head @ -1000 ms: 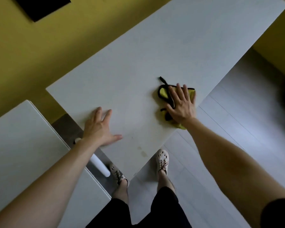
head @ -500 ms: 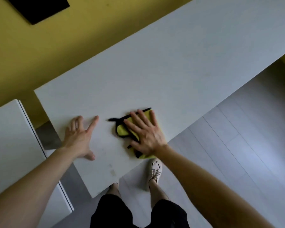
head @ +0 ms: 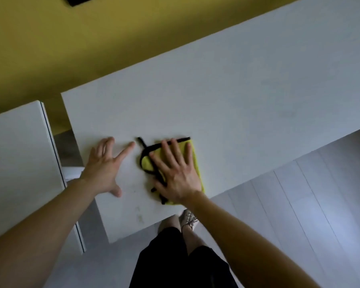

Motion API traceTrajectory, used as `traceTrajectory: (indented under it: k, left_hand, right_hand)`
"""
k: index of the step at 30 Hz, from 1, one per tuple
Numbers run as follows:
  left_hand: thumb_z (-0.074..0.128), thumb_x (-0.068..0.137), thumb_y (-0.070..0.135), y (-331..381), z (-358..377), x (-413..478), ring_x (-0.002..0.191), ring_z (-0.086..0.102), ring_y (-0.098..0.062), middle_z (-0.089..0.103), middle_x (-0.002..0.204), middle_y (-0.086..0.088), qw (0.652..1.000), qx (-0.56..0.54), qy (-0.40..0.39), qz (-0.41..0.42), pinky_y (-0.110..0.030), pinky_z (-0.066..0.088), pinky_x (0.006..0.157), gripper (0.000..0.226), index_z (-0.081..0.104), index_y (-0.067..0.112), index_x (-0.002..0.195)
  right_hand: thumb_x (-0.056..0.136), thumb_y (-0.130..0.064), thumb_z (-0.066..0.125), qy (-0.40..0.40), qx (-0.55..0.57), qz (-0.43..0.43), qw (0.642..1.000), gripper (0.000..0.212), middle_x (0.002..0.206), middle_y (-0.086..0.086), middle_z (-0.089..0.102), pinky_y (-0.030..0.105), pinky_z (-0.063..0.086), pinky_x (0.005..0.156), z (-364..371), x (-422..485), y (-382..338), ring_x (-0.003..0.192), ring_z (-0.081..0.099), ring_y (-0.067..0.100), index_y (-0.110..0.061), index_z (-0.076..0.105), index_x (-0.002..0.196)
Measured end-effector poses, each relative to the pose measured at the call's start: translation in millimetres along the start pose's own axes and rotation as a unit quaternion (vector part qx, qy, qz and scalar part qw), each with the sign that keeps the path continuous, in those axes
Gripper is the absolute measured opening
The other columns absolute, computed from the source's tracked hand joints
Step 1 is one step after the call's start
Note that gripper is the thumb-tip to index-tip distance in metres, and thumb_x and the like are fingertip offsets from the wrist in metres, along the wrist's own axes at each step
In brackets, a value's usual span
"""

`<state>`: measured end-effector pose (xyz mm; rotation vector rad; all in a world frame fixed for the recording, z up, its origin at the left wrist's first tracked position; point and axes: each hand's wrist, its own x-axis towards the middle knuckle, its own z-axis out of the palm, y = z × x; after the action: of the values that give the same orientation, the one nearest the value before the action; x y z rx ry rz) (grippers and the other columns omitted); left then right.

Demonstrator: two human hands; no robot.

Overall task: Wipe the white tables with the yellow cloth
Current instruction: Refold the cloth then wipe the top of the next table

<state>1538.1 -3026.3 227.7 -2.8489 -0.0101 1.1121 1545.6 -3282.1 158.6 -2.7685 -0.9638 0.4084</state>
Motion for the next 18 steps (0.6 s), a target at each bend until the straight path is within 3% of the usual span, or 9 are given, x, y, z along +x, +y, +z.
traceTrajectory:
  k: [2, 4, 6, 8, 11, 14, 16, 18]
  left_hand:
    - [0.098, 0.05, 0.07, 3, -6, -2, 0.161, -0.004, -0.047, -0.008, 0.17, -0.022, 1.0, 0.011, 0.002, -0.003, -0.057, 0.026, 0.129, 0.165, -0.017, 0.048, 0.167]
    - [0.097, 0.061, 0.062, 5, -21, 2, 0.156, 0.018, -0.043, 0.011, 0.163, -0.017, 1.0, 0.022, -0.001, 0.0, -0.05, 0.045, 0.117, 0.149, -0.005, 0.049, 0.168]
    - [0.094, 0.071, 0.057, 0, -40, 14, 0.143, 0.039, -0.034, 0.028, 0.153, -0.007, 1.0, 0.023, 0.003, 0.014, -0.044, 0.051, 0.104, 0.129, 0.008, 0.048, 0.167]
    - [0.092, 0.073, 0.059, -6, -61, 31, 0.138, 0.047, -0.03, 0.034, 0.151, -0.003, 1.0, 0.016, 0.015, 0.021, -0.045, 0.052, 0.103, 0.118, 0.02, 0.042, 0.165]
    - [0.094, 0.068, 0.065, -5, -84, 55, 0.148, 0.039, -0.035, 0.029, 0.162, -0.007, 0.999, -0.022, 0.035, -0.009, -0.052, 0.048, 0.112, 0.129, 0.018, 0.035, 0.168]
    - [0.094, 0.063, 0.07, 4, -103, 80, 0.163, 0.013, -0.038, 0.007, 0.175, -0.015, 0.997, -0.055, 0.038, -0.035, -0.057, 0.036, 0.124, 0.148, 0.001, 0.033, 0.172]
    - [0.095, 0.06, 0.072, 8, -112, 96, 0.167, 0.0, -0.038, -0.005, 0.178, -0.016, 0.995, -0.068, 0.043, -0.051, -0.062, 0.028, 0.128, 0.156, -0.007, 0.032, 0.171]
    - [0.097, 0.055, 0.072, 10, -115, 110, 0.167, -0.003, -0.041, -0.01, 0.178, -0.017, 0.996, -0.058, 0.045, -0.058, -0.066, 0.025, 0.128, 0.162, -0.008, 0.03, 0.171]
  right_hand:
    - [0.095, -0.07, 0.048, -0.018, -0.011, -0.077, 0.997, 0.092, 0.182, 0.009, -0.001, 0.072, -0.003, 0.129, 7, 4, -19, 0.168, -0.009, 0.037, -0.038, 0.013, 0.173]
    - [0.093, -0.069, 0.05, 0.006, -0.012, -0.109, 0.994, 0.091, 0.182, 0.005, 0.004, 0.07, -0.002, 0.13, 4, 17, 13, 0.169, -0.003, 0.033, -0.038, 0.018, 0.173]
    - [0.091, -0.07, 0.05, 0.042, -0.002, -0.044, 0.998, 0.09, 0.182, 0.005, 0.012, 0.074, 0.004, 0.128, -8, 32, 77, 0.168, 0.005, 0.033, -0.037, 0.025, 0.172]
    - [0.093, -0.072, 0.048, 0.074, 0.002, 0.092, 0.993, 0.088, 0.181, 0.006, 0.016, 0.075, 0.006, 0.127, -29, 54, 153, 0.168, 0.009, 0.035, -0.037, 0.027, 0.171]
    - [0.097, -0.072, 0.04, 0.07, 0.009, 0.251, 0.965, 0.085, 0.182, 0.006, 0.01, 0.07, 0.002, 0.13, -64, 77, 242, 0.168, 0.003, 0.031, -0.037, 0.018, 0.172]
    - [0.1, -0.07, 0.038, 0.086, 0.008, 0.309, 0.947, 0.083, 0.182, 0.01, 0.007, 0.069, 0.003, 0.13, -71, 86, 243, 0.168, 0.001, 0.033, -0.036, 0.017, 0.173]
    - [0.1, -0.069, 0.043, 0.091, 0.0, 0.277, 0.957, 0.083, 0.182, 0.014, 0.006, 0.069, 0.003, 0.13, -59, 83, 202, 0.168, 0.0, 0.037, -0.037, 0.019, 0.172]
    - [0.098, -0.067, 0.052, 0.075, 0.008, 0.155, 0.985, 0.084, 0.181, 0.016, 0.007, 0.071, 0.005, 0.128, -40, 80, 144, 0.168, -0.001, 0.04, -0.036, 0.025, 0.172]
